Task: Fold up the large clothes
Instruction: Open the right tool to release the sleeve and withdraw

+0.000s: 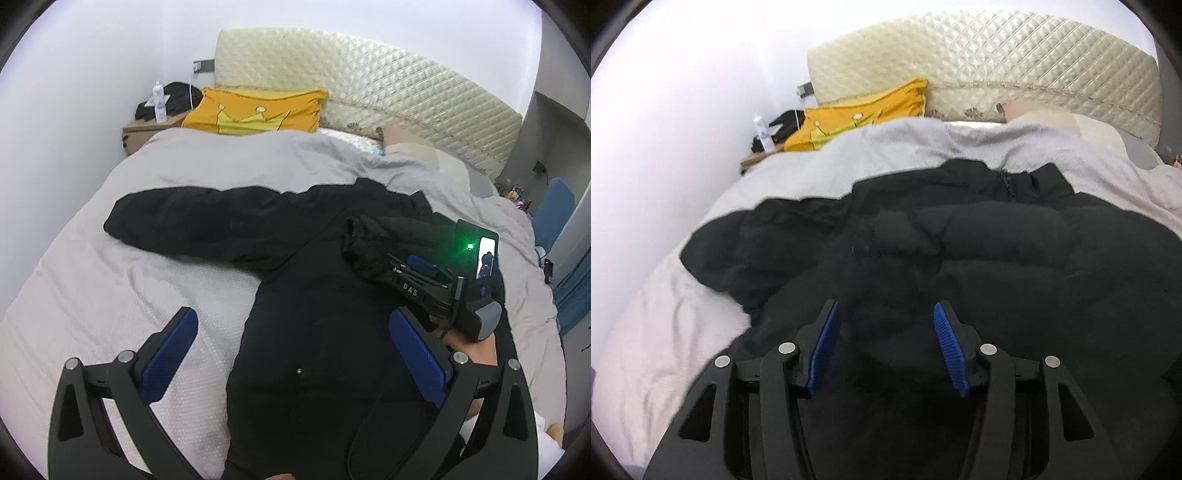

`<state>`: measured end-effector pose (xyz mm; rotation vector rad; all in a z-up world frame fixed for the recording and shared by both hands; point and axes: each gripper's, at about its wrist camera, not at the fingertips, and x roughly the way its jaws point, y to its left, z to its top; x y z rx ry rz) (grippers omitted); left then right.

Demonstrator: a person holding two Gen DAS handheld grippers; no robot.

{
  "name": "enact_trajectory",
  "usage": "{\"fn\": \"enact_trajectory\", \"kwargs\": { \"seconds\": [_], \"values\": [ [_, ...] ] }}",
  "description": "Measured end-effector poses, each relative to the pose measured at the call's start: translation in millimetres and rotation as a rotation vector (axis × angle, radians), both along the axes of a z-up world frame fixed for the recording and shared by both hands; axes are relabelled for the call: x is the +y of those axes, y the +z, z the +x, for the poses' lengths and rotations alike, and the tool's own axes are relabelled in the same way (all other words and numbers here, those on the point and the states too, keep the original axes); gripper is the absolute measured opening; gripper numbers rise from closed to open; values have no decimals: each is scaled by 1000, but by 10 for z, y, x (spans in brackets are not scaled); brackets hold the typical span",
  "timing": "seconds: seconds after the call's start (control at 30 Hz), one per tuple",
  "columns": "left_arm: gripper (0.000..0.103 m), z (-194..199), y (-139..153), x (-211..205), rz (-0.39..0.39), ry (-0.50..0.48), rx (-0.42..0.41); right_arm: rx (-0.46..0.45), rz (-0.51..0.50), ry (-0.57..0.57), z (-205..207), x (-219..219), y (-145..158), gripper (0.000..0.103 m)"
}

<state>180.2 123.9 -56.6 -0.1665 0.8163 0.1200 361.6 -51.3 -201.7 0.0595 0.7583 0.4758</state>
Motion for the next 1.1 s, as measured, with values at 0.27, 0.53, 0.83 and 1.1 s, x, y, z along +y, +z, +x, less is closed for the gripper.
{"fn": "enact_trajectory", "kwargs": {
  "seconds": [0.27, 0.53, 0.83, 1.1],
  "values": [
    [103, -189, 362, -232, 19, -31, -65, -99, 25, -48, -407, -346, 818, 71],
    [103, -420, 665, -404, 29, -47, -127, -197, 44, -115, -918, -720, 1548, 78],
    [103, -657, 800, -534, 48, -76, -169, -286, 55, -158, -1567, -1036, 2017, 84],
    [103, -819, 830, -602, 58, -105, -190, -343, 30, -202, -2142, -1255, 2216, 87]
  ]
}}
